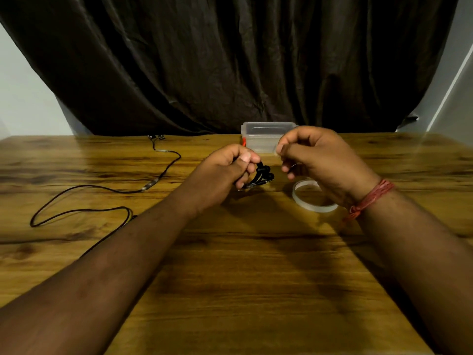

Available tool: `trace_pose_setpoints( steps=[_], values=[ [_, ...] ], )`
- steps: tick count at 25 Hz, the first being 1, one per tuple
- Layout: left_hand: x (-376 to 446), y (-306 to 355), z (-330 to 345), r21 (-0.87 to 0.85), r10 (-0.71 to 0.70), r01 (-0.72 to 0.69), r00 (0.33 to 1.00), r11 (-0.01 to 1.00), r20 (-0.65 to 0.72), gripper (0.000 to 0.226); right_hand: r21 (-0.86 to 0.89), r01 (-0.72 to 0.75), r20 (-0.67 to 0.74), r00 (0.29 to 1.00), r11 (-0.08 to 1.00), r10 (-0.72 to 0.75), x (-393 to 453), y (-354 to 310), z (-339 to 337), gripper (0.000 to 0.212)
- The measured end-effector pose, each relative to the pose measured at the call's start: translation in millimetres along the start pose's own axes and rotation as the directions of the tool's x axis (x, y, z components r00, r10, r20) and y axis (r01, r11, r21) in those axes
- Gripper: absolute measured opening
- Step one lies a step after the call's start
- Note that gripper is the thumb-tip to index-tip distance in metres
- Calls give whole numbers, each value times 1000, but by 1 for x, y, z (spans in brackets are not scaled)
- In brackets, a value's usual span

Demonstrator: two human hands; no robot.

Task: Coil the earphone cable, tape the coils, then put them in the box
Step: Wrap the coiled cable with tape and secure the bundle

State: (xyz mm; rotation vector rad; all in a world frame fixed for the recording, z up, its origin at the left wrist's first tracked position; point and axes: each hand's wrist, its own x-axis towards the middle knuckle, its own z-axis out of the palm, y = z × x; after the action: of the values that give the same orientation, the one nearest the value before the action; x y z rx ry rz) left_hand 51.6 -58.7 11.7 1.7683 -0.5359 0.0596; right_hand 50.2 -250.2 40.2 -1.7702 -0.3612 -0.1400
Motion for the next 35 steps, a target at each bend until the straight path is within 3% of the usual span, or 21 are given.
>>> trace_pose_setpoints(
  steps=[6,13,15,20,24,28,35],
  values=[
    [-1,1,1,116,-10,10,1000,993,-3,21,-372,132,-32,987,919,-155,1,7,3,2],
    [0,-5,2,161,-9,23,996,987,-92,10,-380,199,16,978,903,-209,2,14,6,9],
    [0,-6,2,189,5,17,993,982,-114,10,-478,233,11,966,847,-260,1,15,7,9],
    [1,-8,3,187,-14,43,988,981,-155,14,-727,395,101,871,562,-481,2,15,13,14],
    [2,-11,7,148,-47,72,985,986,-168,15,-768,438,190,853,467,-486,4,17,16,15],
    [3,-12,8,141,-66,93,980,986,-186,15,-797,447,244,854,407,-460,2,14,20,29],
    [-1,-8,11,157,-104,138,972,978,-210,14,-834,428,278,871,348,-405,0,12,24,20]
  ],
)
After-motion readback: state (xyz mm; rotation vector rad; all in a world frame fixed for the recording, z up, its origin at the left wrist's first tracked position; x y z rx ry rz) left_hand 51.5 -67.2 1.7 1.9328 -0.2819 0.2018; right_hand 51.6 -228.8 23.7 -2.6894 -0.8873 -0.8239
